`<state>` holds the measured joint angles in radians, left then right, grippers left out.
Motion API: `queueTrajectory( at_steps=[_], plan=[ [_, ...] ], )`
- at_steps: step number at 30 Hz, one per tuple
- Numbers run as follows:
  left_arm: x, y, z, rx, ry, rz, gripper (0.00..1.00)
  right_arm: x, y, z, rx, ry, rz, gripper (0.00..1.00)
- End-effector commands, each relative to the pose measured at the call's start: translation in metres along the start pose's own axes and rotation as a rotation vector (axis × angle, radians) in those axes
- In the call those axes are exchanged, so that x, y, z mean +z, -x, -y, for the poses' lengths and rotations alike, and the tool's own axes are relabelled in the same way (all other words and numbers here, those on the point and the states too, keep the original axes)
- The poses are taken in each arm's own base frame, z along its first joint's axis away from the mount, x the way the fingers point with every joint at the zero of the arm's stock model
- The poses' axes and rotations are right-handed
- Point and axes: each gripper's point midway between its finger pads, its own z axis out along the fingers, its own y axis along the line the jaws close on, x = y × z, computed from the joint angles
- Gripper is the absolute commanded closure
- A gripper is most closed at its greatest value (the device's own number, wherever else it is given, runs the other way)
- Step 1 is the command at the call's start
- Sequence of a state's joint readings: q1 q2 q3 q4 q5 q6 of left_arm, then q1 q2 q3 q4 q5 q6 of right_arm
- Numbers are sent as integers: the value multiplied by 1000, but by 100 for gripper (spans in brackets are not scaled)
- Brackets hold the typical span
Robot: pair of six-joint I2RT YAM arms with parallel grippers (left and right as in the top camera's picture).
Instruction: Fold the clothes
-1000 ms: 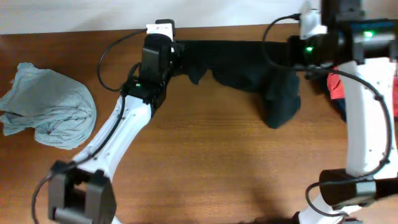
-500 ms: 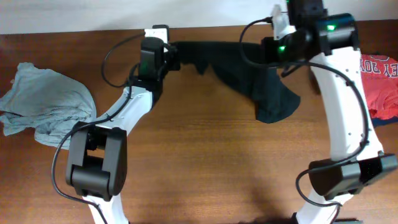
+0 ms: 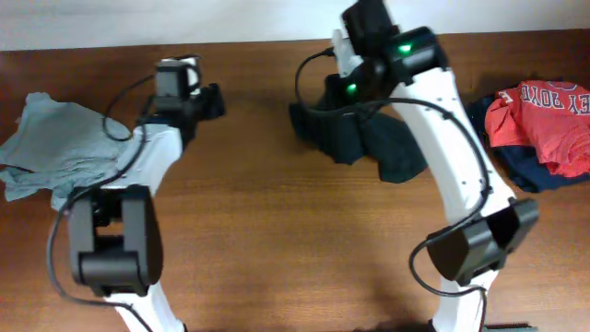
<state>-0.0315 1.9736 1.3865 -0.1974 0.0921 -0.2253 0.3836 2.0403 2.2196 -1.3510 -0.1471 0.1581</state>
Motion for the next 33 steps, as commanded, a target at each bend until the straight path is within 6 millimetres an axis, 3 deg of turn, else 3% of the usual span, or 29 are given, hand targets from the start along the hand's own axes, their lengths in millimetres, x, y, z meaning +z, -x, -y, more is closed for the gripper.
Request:
queueTrajectory(
  at_steps=[1, 5, 10, 15, 21, 27, 31, 33],
  plan=[
    [-47, 27, 18, -17, -126, 34, 23, 15, -1, -24, -11, 20, -13, 96],
    [-77, 19, 30, 32, -145, -12, 25, 32, 4, -45, -30, 43, 3, 96],
    [-102, -17, 75, 250, -206, -119, 28, 49, 19, -61, -15, 70, 50, 96],
    [-106, -70, 120, 467, -236, -234, 34, 51, 29, -66, -13, 102, 84, 96],
    [-101, -91, 141, 558, -179, -220, 38, 51, 29, -65, -16, 102, 85, 96],
    [-89, -93, 131, 398, -97, -189, 38, 50, 35, -59, -3, 102, 100, 96],
    [-84, -100, 121, 95, -53, -208, 38, 47, 47, -49, 43, 135, 133, 96],
    [-84, -108, 126, -5, -86, -245, 38, 45, 53, -43, 59, 154, 147, 96]
  ],
)
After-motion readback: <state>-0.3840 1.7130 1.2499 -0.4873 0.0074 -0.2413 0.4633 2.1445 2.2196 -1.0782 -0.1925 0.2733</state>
